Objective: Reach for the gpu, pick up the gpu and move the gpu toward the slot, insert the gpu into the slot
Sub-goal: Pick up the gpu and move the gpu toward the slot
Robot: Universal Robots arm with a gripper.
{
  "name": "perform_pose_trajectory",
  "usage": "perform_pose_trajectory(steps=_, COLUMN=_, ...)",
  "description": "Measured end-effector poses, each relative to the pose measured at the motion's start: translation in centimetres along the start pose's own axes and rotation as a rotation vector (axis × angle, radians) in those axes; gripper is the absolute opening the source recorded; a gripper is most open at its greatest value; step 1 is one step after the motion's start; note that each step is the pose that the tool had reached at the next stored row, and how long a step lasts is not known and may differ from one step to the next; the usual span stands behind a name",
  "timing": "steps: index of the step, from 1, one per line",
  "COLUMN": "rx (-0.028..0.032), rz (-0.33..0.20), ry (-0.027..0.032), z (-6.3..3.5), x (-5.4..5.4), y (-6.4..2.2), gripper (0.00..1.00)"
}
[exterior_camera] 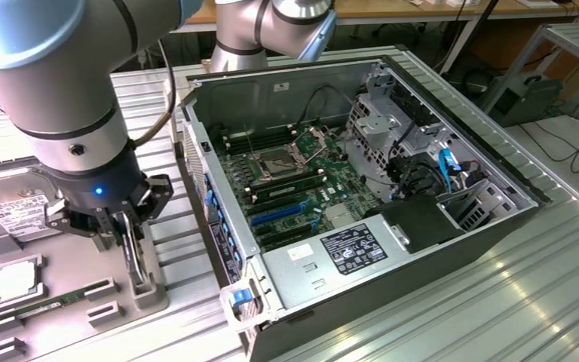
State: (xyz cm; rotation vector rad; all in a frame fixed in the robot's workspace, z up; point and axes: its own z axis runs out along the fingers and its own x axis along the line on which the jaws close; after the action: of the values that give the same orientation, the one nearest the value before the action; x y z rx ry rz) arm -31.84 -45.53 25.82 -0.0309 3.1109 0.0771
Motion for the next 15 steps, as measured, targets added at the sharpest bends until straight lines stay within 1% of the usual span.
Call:
perform_pose_trajectory(steps=1, rx=-0.0003, rz=0.0, ry=0.0, z=-0.44, x=0.0, y=0.02, gripper=0.28)
perform_pose_trajectory(steps=3, rx=-0.0007, rz=0.0, ry=0.0001, z=-1.01, x=0.0, y=0.05, gripper=0.28)
perform_pose_trajectory(steps=7, rx=-0.003, rz=0.0, ry=0.0, z=-2.04, x=-0.1, y=0.1, gripper=0.28)
perform_pose_trajectory(steps=10, rx=-0.0045, rz=0.0, ry=0.0, z=-2.61, x=-0.1, y=0.13, gripper=0.28)
perform_pose_trajectory(steps=12, rx=-0.0071, rz=0.0, ry=-0.0001, z=-3.19, x=-0.1, y=0.16, gripper=0.28)
perform_pose_trajectory(steps=14, rx=-0.0093, rz=0.0, ry=-0.0001, z=-3.43, x=-0.1, y=0.17, gripper=0.28)
perform_pose_trajectory(steps=15, rx=-0.0124, rz=0.0, ry=-0.0002, z=-3.63, x=-0.1, y=0.18, gripper=0.28)
